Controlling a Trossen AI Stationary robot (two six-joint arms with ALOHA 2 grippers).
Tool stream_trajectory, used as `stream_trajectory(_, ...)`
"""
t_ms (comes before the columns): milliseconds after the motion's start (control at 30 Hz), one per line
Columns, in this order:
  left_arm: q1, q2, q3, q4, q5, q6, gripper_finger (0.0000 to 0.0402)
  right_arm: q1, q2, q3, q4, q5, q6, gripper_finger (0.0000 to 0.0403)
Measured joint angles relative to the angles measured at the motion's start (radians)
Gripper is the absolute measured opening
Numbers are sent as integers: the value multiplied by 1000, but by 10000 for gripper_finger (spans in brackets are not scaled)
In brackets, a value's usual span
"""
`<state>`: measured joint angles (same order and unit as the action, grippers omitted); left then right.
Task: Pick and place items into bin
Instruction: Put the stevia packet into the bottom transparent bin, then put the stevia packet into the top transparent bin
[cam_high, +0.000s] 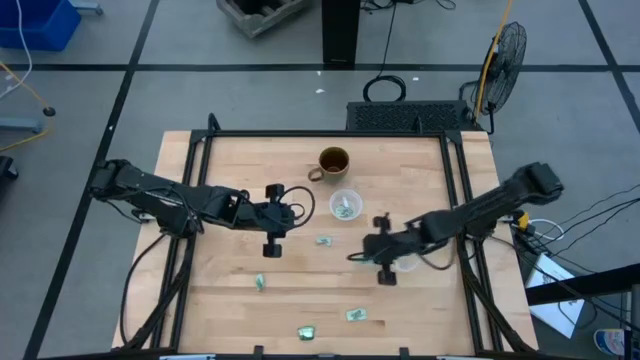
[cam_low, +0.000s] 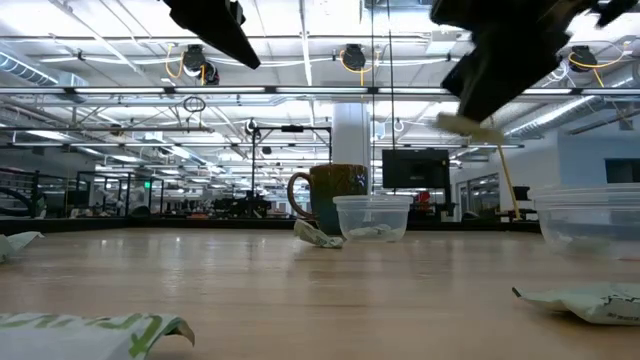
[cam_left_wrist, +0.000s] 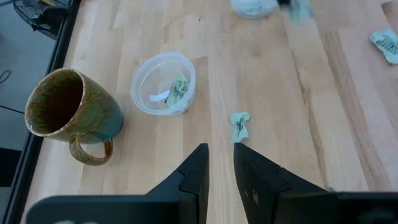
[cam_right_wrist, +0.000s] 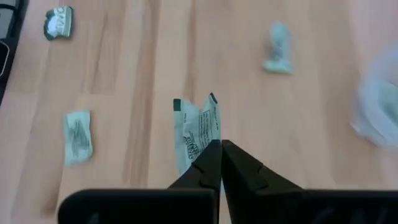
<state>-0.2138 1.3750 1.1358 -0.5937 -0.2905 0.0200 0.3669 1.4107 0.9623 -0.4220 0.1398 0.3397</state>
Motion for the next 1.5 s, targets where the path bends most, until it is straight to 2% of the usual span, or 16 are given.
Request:
stream_trajectory(167, 0, 0, 0, -11, 0, -31, 81, 61, -146, 0, -312, 66, 217, 1)
stream_trajectory(333, 0, 0, 0, -10, 0, -30, 81, 117, -178, -13, -523, 95, 451, 1)
stream_trajectory(433, 0, 0, 0, -6, 0, -30, 81, 135, -176, -67, -492, 89, 491, 3)
stream_trajectory(533, 0, 0, 0, -5, 0, -30, 81, 140, -176, -129, -401, 40, 469, 3)
stream_trajectory(633, 0, 0, 0, -5, 0, -30, 81, 139, -176, -175, -345, 38, 460, 4)
stream_trajectory(833, 0, 0, 0, 1, 0, -34, 81, 138, -176, -234, -323, 40, 433, 4)
stream_trajectory(1300, 0, 0, 0, 18, 0, -56, 81, 136, -176, -247, -269, 36, 374, 6)
stream_trajectory(1500, 0, 0, 0, 18, 0, -56, 81, 136, -176, -247, -269, 17, 373, 46)
